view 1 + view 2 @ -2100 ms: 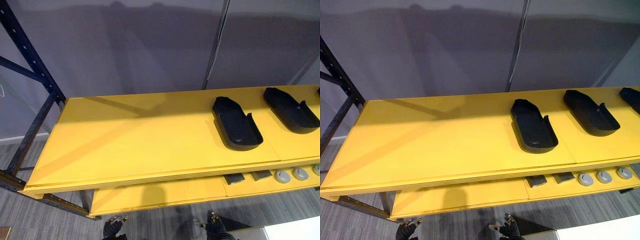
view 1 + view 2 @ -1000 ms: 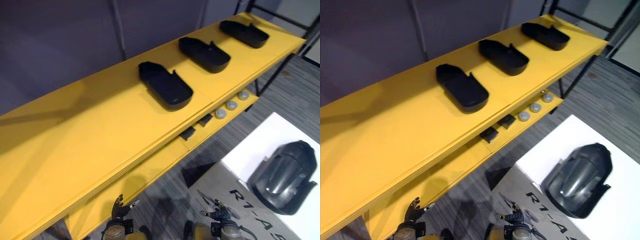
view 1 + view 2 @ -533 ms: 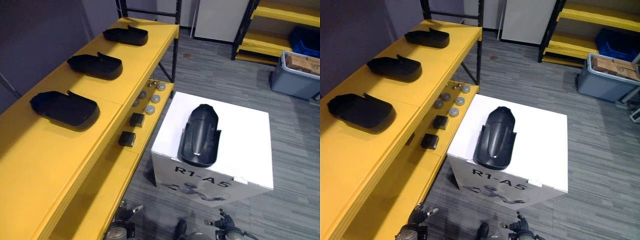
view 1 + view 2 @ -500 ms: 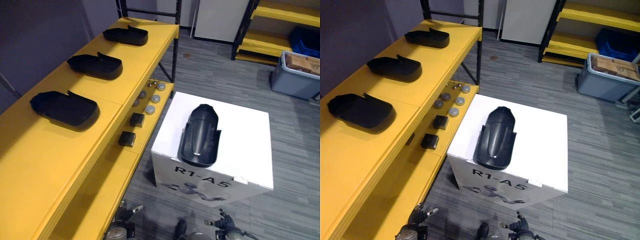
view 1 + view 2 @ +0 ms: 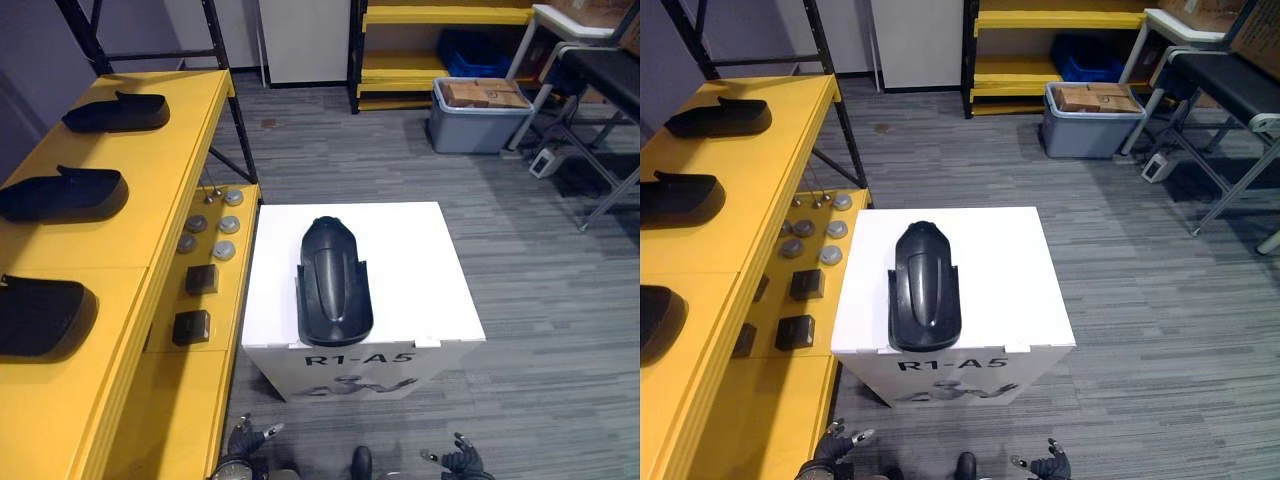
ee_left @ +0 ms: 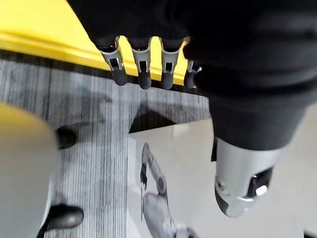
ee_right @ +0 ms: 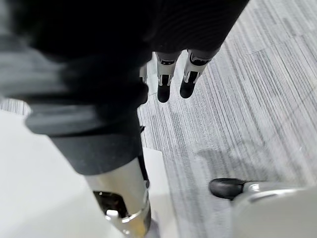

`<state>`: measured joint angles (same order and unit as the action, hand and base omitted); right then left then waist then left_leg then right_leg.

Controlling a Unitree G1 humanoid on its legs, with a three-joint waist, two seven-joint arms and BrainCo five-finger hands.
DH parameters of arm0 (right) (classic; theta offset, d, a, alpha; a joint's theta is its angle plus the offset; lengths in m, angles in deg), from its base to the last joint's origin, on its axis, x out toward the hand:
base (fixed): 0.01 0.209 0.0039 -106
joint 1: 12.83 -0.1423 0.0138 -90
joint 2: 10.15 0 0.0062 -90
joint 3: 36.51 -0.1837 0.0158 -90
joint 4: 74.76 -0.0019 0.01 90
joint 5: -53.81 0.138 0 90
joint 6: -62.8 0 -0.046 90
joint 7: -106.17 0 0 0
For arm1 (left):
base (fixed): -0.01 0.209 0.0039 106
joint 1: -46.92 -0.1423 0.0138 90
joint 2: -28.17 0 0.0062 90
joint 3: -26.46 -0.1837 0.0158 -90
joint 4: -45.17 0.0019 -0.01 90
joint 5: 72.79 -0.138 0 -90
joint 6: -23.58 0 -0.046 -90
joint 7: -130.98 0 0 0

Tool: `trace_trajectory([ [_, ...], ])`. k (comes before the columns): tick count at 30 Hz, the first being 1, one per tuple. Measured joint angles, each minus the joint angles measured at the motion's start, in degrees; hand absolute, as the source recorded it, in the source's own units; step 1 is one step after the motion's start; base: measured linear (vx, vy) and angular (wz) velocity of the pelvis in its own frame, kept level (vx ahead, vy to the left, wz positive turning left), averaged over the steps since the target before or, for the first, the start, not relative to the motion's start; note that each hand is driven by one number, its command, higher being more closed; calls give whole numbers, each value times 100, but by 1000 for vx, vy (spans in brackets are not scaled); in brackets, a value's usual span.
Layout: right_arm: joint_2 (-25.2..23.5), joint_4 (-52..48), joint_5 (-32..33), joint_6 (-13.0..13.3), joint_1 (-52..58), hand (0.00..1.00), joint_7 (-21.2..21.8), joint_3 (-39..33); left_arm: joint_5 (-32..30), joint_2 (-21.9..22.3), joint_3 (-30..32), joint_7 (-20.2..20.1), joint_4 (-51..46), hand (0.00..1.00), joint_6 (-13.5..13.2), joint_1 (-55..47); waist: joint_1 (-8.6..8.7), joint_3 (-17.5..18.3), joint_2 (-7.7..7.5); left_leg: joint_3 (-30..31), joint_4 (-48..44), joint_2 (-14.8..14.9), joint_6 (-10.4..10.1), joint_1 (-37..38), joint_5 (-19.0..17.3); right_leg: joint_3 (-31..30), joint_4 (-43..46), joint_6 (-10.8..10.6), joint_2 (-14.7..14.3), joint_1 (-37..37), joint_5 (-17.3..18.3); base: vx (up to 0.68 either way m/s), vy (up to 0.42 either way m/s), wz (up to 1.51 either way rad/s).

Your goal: Walk over and take plastic housings, then place them on the shelf

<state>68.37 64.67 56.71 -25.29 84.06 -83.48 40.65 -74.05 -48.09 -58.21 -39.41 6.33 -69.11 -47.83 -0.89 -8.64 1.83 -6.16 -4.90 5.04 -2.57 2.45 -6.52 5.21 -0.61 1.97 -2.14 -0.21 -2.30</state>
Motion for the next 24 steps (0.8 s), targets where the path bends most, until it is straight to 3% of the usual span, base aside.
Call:
trace_trajectory([
  [4, 50, -1564, 227, 4, 239, 0, -111, -622, 0, -145, 6, 5, -116, 0, 1, -71, 18, 19, -5, -174, 85, -77, 4, 148, 6, -144, -7, -30, 54, 30, 19, 187, 127, -21],
  [8, 475, -3473, 192, 56, 346, 0, -276, -1224, -2, -148, -8, -2, -329, 0, -30, -265, 153, 146, -7, -185, 46, -210, 9, 369, 9, -175, -9, -174, 185, 251, 116, 127, 97, -10],
  [12, 867, -4654, -86, 77, 332, 0, -300, -1334, -3, -156, -28, -36, -331, 0, -46, -373, 164, 214, -47, -184, 22, -251, 10, 383, 9, -274, -10, -185, 231, 246, 123, 43, 62, -12],
  [16, 1240, -5662, -174, 338, -85, 0, -242, -582, -4, -182, -277, -123, -319, 0, -75, -506, 198, 219, -82, -145, 21, -256, 10, 396, 9, -286, -11, -187, 236, 246, 124, -53, 19, -6],
  [21, 1380, -5772, -337, 577, -961, 0, 70, 1008, -7, -171, -511, -239, -318, 0, -158, -503, 115, 250, -135, 126, 99, -224, 15, 332, 6, -86, -66, -182, 198, 249, 120, -135, -18, 22],
  [24, 1308, -5326, -442, 582, -1322, 0, 197, 1580, -3, -168, -519, -252, -351, 0, -229, -457, -94, 257, -149, 349, 235, -187, 38, 273, 5, 69, -163, -169, 150, 221, 12, -124, -1, 31],
])
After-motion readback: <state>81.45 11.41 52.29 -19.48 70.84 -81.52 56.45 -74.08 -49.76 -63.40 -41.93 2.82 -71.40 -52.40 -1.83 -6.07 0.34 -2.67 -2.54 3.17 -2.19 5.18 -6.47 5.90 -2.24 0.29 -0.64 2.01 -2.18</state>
